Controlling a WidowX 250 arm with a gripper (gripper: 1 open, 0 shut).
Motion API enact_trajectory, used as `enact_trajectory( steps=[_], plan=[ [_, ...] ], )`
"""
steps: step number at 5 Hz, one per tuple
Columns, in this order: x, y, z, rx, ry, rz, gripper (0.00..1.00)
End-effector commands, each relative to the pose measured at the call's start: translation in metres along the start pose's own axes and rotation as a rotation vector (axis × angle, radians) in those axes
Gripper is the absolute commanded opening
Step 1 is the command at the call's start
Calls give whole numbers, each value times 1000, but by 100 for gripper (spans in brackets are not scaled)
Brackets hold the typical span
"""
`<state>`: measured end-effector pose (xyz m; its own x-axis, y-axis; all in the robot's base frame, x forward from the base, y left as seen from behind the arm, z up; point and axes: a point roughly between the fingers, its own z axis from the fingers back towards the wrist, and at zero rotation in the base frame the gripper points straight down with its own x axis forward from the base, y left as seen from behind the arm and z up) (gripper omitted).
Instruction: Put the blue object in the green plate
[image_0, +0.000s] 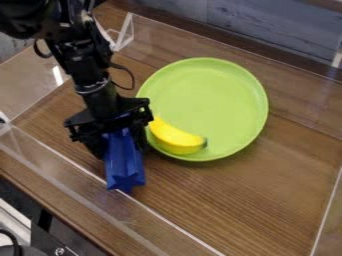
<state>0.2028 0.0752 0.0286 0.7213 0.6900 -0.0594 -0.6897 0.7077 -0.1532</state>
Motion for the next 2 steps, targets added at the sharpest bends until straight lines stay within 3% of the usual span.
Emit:
enact_trajectory(
  steps=[1, 2],
  plan=[
    [0, 7, 20, 9, -21, -36, 0],
    [0, 11, 32, 10, -20, -40, 0]
  ],
)
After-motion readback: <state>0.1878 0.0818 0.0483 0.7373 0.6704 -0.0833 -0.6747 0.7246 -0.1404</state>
